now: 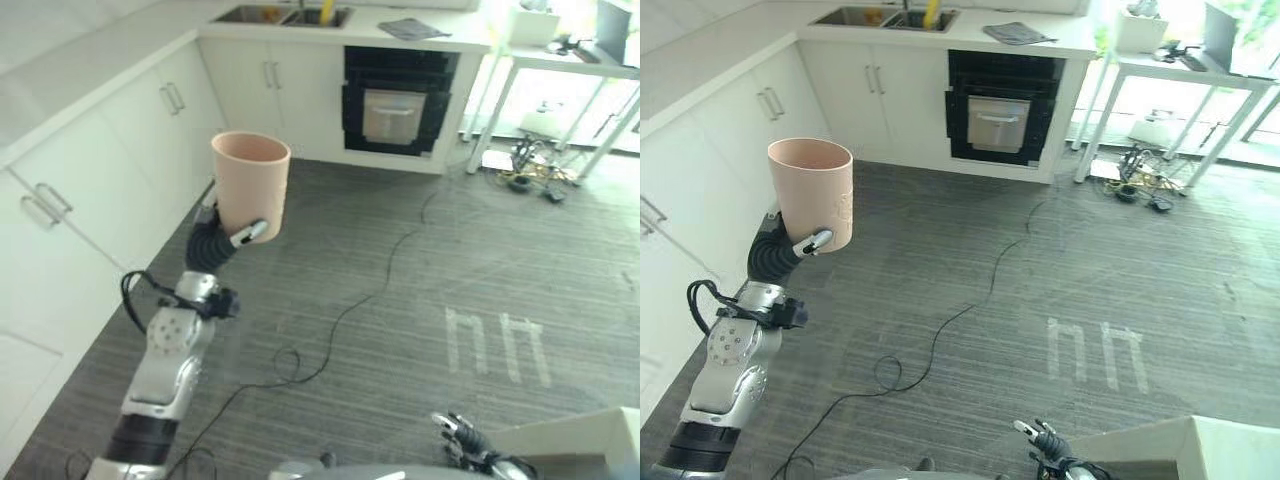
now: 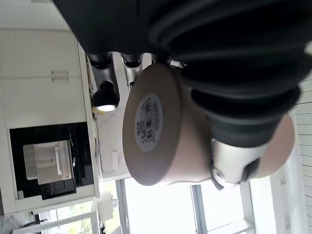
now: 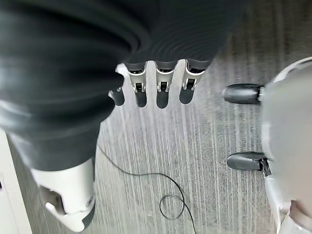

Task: Place the dishes in the dishwasher.

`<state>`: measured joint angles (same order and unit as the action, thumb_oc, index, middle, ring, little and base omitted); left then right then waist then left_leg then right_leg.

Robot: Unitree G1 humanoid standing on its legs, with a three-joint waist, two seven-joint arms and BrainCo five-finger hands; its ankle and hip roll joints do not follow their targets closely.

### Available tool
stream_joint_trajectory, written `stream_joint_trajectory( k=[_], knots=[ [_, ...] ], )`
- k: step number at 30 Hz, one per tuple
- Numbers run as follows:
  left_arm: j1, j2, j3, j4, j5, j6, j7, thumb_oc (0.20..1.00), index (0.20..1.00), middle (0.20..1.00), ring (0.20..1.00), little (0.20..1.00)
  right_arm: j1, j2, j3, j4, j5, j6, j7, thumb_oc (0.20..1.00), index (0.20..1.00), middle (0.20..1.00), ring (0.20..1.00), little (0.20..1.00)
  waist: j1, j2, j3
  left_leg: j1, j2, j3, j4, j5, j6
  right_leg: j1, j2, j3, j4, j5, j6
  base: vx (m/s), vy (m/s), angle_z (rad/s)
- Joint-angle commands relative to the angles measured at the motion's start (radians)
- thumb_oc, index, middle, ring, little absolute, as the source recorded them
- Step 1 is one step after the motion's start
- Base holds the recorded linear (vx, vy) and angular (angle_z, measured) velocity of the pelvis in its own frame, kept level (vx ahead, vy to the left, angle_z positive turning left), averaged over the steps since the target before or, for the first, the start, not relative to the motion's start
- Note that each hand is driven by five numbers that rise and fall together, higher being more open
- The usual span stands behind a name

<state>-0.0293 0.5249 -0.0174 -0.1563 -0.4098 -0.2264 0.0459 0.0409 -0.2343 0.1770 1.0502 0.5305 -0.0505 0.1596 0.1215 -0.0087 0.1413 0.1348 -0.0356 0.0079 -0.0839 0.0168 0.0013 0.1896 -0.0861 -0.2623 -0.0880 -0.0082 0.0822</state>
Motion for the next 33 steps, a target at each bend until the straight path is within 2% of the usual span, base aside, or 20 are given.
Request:
stream_joint_trajectory(
  k=[1, 4, 5, 6, 10, 12, 15, 23, 33],
  knots=[
    [-0.075, -0.004, 0.061, -0.039, 0.029, -0.069, -0.002, 0.2, 0.2, 0.2, 0.2, 0.2, -0.007, -0.035, -0.007, 0.017, 0.01, 0.002, -0.007, 1.0, 1.0, 1.0, 1.0, 1.0, -0.036, 0.006, 0.0, -0.059, 0.135, 0.133, 0.088, -0.016, -0.093, -0.043, -0.028, -0.041, 0.061, -0.02, 0.02, -0.09, -0.036, 0.37],
    [-0.109, -0.018, 0.02, -0.015, 0.07, -0.104, -0.023, 0.2, 0.2, 0.2, 0.2, 0.2, -0.003, -0.045, -0.047, 0.036, 0.046, -0.007, -0.022, 1.0, 1.0, 1.0, 1.0, 1.0, -0.069, 0.008, 0.0, -0.07, 0.174, 0.258, 0.125, -0.008, -0.109, -0.037, -0.047, -0.109, 0.036, 0.003, 0.025, -0.14, 0.024, 0.72],
    [-0.112, -0.018, 0.015, -0.014, 0.077, -0.105, -0.018, 0.2, 0.2, 0.2, 0.2, 0.2, -0.002, -0.047, -0.055, 0.042, 0.045, -0.008, -0.021, 1.0, 1.0, 1.0, 1.0, 1.0, -0.074, 0.011, 0.002, -0.057, 0.177, 0.261, 0.114, -0.009, -0.11, -0.031, -0.046, -0.109, 0.027, 0.007, 0.027, -0.08, 0.191, 1.22],
    [-0.117, -0.015, 0.004, -0.01, 0.094, -0.11, -0.013, 0.2, 0.2, 0.2, 0.2, 0.2, -0.001, -0.05, -0.08, 0.087, 0.052, -0.019, -0.017, 1.0, 1.0, 1.0, 1.0, 1.0, -0.095, 0.023, -0.009, -0.014, 0.184, 0.278, 0.038, 0.015, -0.115, -0.036, -0.049, -0.101, 0.008, 0.022, 0.034, -0.03, 0.167, 0.95],
    [-0.119, -0.011, 0.005, -0.012, 0.099, -0.084, -0.029, 0.2, 0.2, 0.2, 0.2, 0.2, 0.007, -0.035, -0.092, 0.118, 0.033, -0.022, -0.011, 1.0, 1.0, 1.0, 1.0, 1.0, -0.09, 0.03, -0.026, -0.005, 0.173, 0.252, 0.003, 0.016, -0.115, -0.038, -0.059, -0.105, 0.011, 0.034, 0.046, 0.05, 0.106, 0.31],
    [-0.117, 0.011, 0.004, -0.017, 0.108, -0.068, -0.031, 0.2, 0.2, 0.2, 0.2, 0.2, 0.021, -0.016, -0.076, 0.108, 0.003, -0.034, -0.001, 1.0, 1.0, 1.0, 1.0, 1.0, -0.095, 0.037, -0.035, 0.009, 0.169, 0.255, -0.003, -0.003, -0.11, -0.033, -0.077, -0.121, 0.017, 0.034, 0.056, 0.11, 0.15, -0.04],
    [-0.12, 0.025, -0.008, -0.017, 0.134, -0.06, -0.052, 0.2, 0.2, 0.2, 0.2, 0.2, 0.023, -0.014, -0.058, 0.102, -0.026, -0.035, 0.008, 1.0, 1.0, 1.0, 1.0, 1.0, -0.096, 0.028, -0.039, 0.02, 0.161, 0.273, -0.003, -0.014, -0.097, -0.027, -0.085, -0.113, 0.016, 0.035, 0.065, 0.08, 0.035, -0.11],
    [-0.163, 0.047, -0.072, -0.002, 0.163, -0.054, -0.105, 0.2, 0.2, 0.2, 0.2, 0.2, 0.016, -0.009, -0.056, 0.095, -0.002, -0.002, 0.023, 1.0, 1.0, 1.0, 1.0, 1.0, -0.114, 0.026, -0.042, 0.036, 0.147, 0.294, -0.003, -0.028, -0.079, -0.027, -0.083, -0.088, 0.017, 0.038, 0.072, 0.04, -0.011, -0.17],
    [-0.192, 0.051, -0.114, -0.007, 0.141, -0.039, -0.121, 0.2, 0.2, 0.2, 0.2, 0.2, 0.019, -0.001, -0.058, 0.117, 0.015, -0.021, 0.031, 1.0, 1.0, 1.0, 1.0, 1.0, -0.128, 0.034, -0.044, 0.044, 0.139, 0.311, -0.003, -0.033, -0.071, -0.028, -0.079, -0.075, 0.011, 0.041, 0.074, 0.02, -0.015, -0.04]
  ],
)
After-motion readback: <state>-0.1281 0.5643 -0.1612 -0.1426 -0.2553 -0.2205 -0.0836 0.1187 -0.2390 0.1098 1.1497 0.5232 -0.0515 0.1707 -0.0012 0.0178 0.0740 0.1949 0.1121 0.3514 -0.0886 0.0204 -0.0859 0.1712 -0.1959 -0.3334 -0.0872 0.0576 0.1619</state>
